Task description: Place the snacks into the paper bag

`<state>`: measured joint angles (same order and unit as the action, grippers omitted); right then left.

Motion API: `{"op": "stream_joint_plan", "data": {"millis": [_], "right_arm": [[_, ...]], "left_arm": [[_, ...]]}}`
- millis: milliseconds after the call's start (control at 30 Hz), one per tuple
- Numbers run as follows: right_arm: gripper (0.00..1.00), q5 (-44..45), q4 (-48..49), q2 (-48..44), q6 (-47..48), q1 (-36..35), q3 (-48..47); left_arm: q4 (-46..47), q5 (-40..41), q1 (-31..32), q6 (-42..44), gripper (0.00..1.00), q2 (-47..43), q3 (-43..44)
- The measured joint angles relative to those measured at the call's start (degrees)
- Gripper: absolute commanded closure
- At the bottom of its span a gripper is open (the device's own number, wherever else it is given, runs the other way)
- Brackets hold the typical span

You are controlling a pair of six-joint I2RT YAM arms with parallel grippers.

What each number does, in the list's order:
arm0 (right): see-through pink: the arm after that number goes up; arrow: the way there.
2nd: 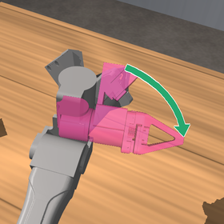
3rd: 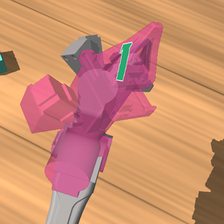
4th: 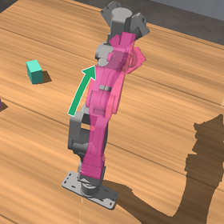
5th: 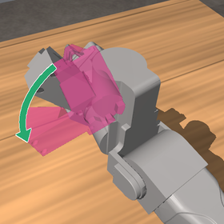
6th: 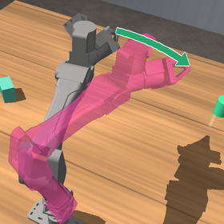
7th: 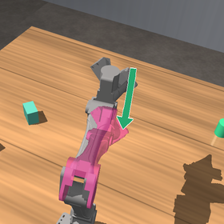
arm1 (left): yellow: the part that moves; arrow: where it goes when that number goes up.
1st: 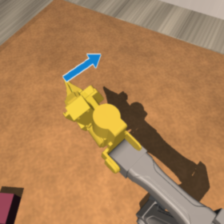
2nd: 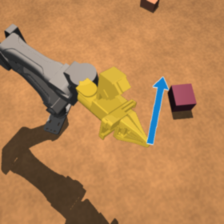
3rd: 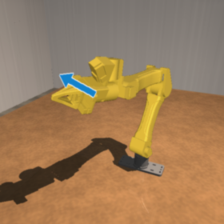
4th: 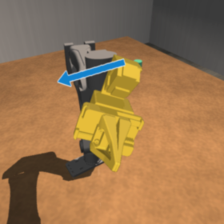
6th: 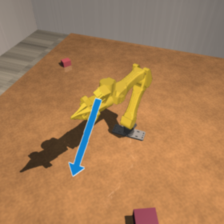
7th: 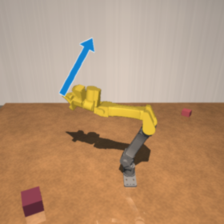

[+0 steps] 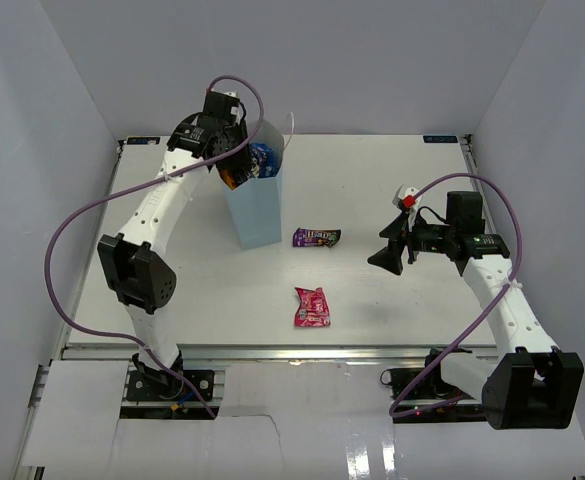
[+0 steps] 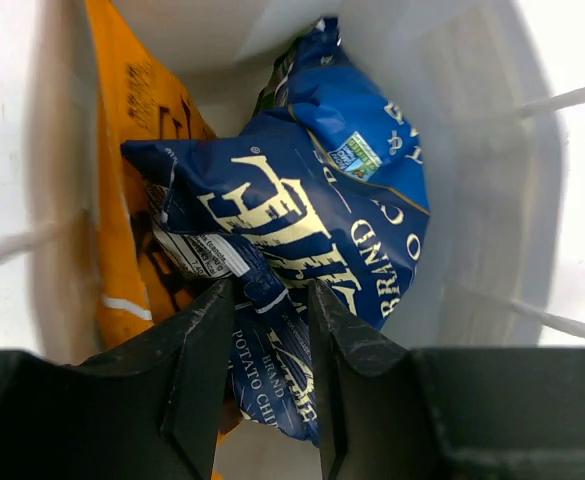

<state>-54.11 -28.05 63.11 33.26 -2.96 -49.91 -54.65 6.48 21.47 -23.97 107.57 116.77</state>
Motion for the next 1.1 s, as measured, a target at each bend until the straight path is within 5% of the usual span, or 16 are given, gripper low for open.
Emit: {"op": "stream_joint_plan", "data": {"millis": [267,467,667,867,1100], "right_arm": [[0.11,-0.04,0.81,0.00,-0.50,-0.09,0.00],[0.07,1.09,1.68,3.15,1.14,-5.20,-0.63],[0.06,5.07,1.79,12.87,16.46,-13.38,-2.10],[0.09,12.39,3.19,32.28,20.00,-17.68,-16.96],[0.04,19.52,5.75,44.02,20.33,-21.79,-24.22]], "left_arm": [[0.42,0.50,0.00,0.98,0.56,-0.24,-5.60],[0.68,-1.05,0.02,1.03,0.36,-1.49,-5.27],[3.43,-4.74,0.02,0.37,0.25,-6.38,-1.97],[12.85,-6.97,0.02,1.22,0.08,-25.94,-14.78],[21.07,-7.63,0.02,1.42,0.07,-53.31,-37.11]]}}
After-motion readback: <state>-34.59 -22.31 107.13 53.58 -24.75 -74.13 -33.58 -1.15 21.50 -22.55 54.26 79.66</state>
